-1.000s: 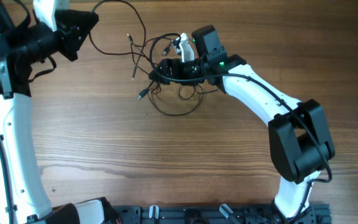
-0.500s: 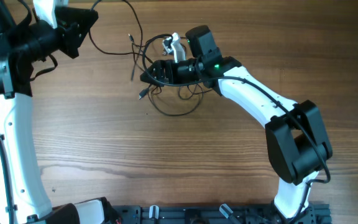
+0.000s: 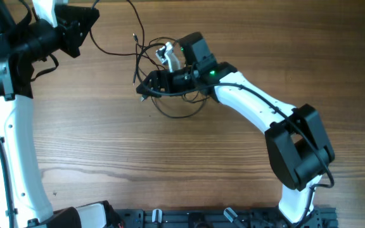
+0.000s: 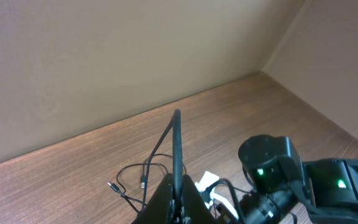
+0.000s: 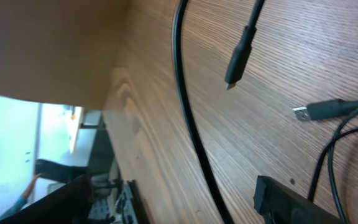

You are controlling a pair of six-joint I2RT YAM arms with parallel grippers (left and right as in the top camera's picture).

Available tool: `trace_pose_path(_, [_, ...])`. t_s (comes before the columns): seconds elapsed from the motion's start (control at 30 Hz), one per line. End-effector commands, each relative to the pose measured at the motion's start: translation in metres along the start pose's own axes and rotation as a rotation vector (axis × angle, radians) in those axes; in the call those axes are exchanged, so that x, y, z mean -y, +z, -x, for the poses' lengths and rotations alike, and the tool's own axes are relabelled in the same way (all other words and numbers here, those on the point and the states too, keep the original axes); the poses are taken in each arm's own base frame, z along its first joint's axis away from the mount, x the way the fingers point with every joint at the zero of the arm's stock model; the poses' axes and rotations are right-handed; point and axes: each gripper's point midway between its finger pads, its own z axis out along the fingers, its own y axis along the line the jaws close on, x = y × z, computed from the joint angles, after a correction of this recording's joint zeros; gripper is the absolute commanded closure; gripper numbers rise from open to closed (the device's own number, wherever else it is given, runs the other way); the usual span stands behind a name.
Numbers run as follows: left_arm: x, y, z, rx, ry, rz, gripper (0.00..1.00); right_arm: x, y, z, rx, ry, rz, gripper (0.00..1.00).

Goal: Untangle cables

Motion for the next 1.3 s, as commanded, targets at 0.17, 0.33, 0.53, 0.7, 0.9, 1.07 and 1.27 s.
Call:
trace_pose_path(0.17, [0.004, -0.002, 0.003, 0.008, -0.016, -0.004, 0.95, 0.031, 0.006, 0.003, 0.027, 0.002, -0.139, 0.95])
trace_pose_path(0.33, [0.004, -0.002, 0.003, 0.008, -0.016, -0.002, 0.95, 0.013, 0.006, 0.011, 0.040, -0.042, -0.044, 0.95])
trace_pose_path(0.53, [-0.009, -0.003, 0.000, -0.006, -0.016, 0.070, 0.95, 0.022, -0.038, 0.062, 0.197, 0.062, -0.016, 0.95])
trace_pose_path(0.7, [-0.017, -0.002, -0.002, -0.018, -0.019, 0.114, 0.95, 0.033, -0.105, 0.096, 0.285, 0.057, 0.060, 0.95])
trace_pose_path(0.9, [-0.025, 0.006, -0.012, -0.044, -0.046, 0.110, 0.95, 0.021, -0.195, 0.123, 0.419, 0.011, 0.135, 0.95])
trace_pose_path(1.07, [-0.037, 0.022, -0.025, -0.080, -0.081, 0.097, 0.95, -0.011, -0.260, 0.125, 0.505, -0.073, 0.152, 0.95])
trace_pose_path(1.27, [-0.045, 0.050, -0.046, -0.140, -0.121, 0.062, 0.95, -0.051, -0.308, 0.117, 0.570, -0.154, 0.162, 0.95])
